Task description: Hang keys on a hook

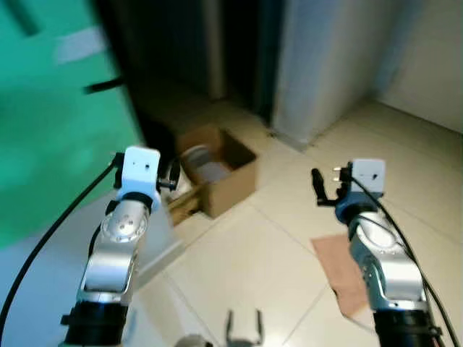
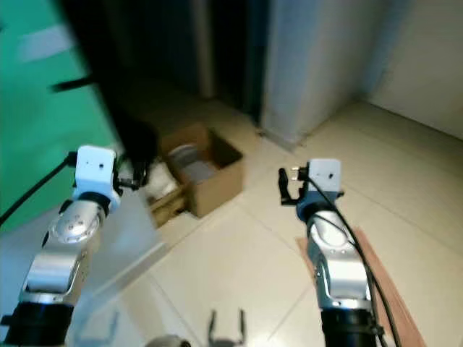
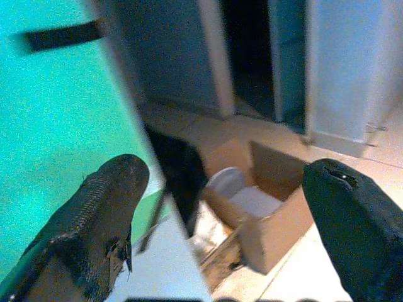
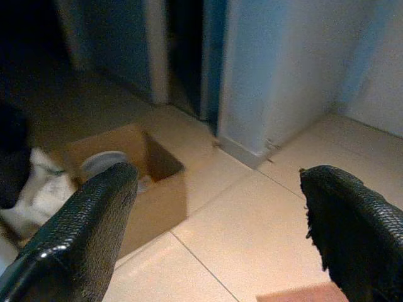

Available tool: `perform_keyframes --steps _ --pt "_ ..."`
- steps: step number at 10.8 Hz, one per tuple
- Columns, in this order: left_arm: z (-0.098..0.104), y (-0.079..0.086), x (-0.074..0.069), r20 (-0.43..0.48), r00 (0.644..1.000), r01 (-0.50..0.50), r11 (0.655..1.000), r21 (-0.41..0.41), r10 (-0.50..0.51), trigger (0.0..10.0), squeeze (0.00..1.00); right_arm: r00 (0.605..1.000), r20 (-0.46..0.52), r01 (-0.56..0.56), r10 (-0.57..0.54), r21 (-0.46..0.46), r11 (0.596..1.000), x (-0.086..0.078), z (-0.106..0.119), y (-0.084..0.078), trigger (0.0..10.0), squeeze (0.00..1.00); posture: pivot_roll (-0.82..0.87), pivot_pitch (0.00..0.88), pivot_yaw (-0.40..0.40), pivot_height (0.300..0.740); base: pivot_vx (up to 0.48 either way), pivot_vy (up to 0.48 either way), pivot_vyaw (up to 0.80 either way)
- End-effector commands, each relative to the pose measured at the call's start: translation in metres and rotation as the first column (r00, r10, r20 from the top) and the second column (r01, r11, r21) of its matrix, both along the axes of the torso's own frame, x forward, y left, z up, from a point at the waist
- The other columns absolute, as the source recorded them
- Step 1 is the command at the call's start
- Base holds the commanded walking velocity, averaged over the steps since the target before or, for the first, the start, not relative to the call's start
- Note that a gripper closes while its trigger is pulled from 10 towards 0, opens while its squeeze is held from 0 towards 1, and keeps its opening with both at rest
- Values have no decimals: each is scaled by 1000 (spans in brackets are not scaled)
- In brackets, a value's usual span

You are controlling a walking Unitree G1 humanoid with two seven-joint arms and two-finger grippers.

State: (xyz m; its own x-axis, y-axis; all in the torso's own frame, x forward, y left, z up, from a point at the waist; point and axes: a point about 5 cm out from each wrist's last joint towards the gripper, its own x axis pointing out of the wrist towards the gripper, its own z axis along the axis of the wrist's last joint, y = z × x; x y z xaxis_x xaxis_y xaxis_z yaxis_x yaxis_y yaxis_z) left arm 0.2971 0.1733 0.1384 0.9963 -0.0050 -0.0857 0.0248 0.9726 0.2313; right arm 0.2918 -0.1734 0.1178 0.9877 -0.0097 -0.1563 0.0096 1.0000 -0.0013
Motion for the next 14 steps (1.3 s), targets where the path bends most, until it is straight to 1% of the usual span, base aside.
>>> perform_keyframes --steps 1,3,4,5,7,9,14 --pt "-2 0 1 -14 1000 5 1000 21 -5 10000 0 999 26 -36 35 19 999 3 5 10 10000 1000 -71 0 30 740 0 0 800" --pt "0 1 1 -2 1000 12 1000 7 -12 10000 0 1000 0 1 -1 43 999 5 3 9 10000 1000 -69 0 27 740 0 0 800" --pt "1 1 2 6 1000 17 1000 -1 -17 10000 0 1000 -6 -2 2 28 1000 6 2 9 10000 1000 -65 0 25 740 0 0 800" --pt "3 1 3 14 1000 22 1000 -5 -22 10000 0 1000 -6 -17 17 11 1000 7 1 9 10000 1000 -61 0 21 740 0 0 800" --pt "4 1 2 15 999 36 999 -13 -35 10000 0 998 -26 -59 60 22 998 6 -3 13 10000 1000 -60 0 18 740 0 0 800" --pt "4 2 2 15 999 33 999 -13 -33 10000 0 998 -30 -59 60 29 998 6 -5 15 10000 1000 -57 0 17 740 0 0 800" --pt "5 6 3 9 1000 20 1000 -15 -20 10000 0 998 -36 -47 48 39 998 7 -8 14 10000 1000 -53 0 23 740 293 0 800"
